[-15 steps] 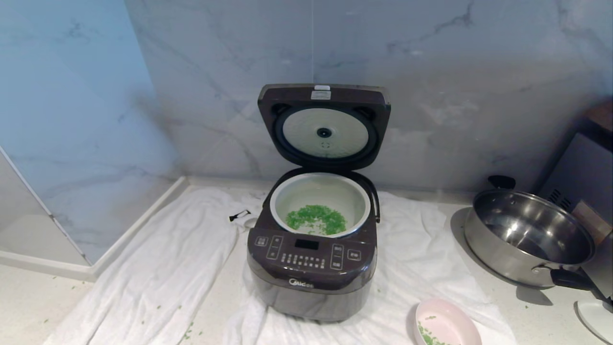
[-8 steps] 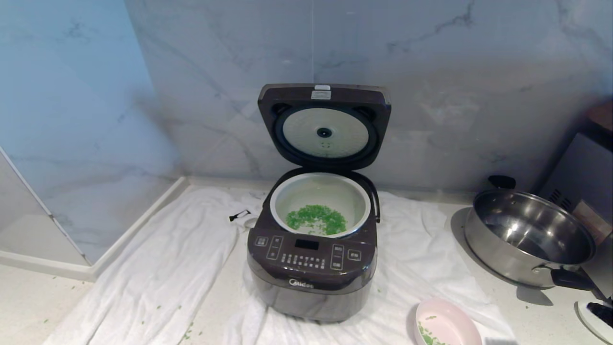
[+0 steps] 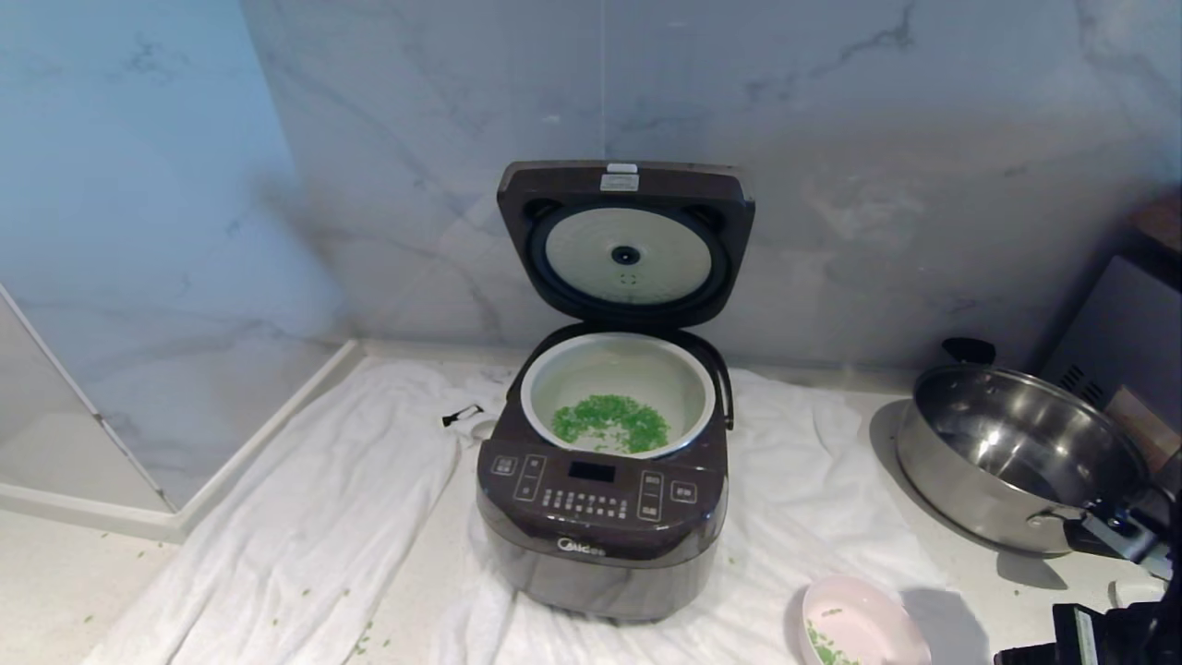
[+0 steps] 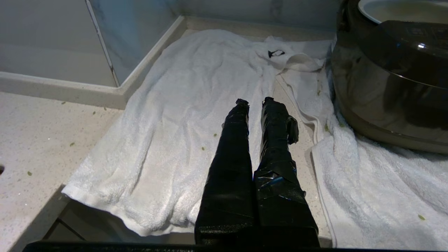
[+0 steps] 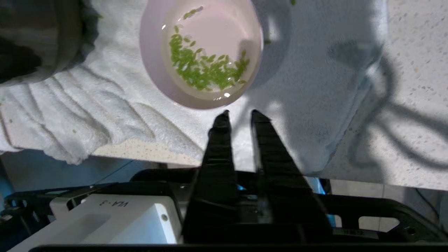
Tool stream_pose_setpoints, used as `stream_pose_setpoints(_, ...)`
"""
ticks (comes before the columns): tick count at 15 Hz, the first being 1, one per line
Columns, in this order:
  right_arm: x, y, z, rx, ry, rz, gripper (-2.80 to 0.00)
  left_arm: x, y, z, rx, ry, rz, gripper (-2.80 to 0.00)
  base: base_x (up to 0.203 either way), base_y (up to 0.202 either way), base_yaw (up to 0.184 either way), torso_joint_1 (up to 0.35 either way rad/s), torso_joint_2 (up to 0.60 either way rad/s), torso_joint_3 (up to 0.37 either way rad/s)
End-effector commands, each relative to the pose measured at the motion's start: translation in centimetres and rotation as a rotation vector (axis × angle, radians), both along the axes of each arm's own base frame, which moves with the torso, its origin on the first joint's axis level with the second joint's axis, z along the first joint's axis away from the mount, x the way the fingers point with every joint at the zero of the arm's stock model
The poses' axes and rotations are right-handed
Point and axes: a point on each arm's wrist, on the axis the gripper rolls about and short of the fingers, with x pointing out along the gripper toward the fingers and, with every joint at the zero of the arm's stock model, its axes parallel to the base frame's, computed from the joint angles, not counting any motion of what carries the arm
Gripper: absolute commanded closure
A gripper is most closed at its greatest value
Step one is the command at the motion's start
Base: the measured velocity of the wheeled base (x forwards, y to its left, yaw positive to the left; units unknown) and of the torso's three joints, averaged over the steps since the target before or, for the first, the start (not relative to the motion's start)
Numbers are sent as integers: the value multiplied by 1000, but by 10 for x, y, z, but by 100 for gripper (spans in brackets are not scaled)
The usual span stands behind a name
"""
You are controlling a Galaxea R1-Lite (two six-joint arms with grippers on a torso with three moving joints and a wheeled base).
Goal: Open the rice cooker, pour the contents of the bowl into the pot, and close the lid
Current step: Pick up the bowl on the table
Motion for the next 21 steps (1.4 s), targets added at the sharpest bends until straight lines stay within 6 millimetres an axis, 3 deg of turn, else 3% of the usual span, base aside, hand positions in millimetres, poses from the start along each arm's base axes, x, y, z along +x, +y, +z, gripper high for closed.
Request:
stream_pose_setpoints(1,17,-4,-15,1,74,-24,-280,0,0,0,-1,0,1,0,0,0,0,0,0,0)
stream_pose_setpoints(4,28,-8,-13,-15,71,-51,-280,0,0,0,-1,-2,3,0,0,0,0,0,0,0)
stream_pose_setpoints(10,51,-17,-46,24,170,26,-280,0,0,0,-1,-1,3,0,0,0,0,0,0,0)
stream_pose_setpoints(16,76,-7,-78,22,164,115,-280,0,0,0,1,0,1,0,0,0,0,0,0,0)
stream_pose_setpoints(21,86,10,-87,-53,165,173,-280,0,0,0,-1,0,0,0,0,0,0,0,0,0)
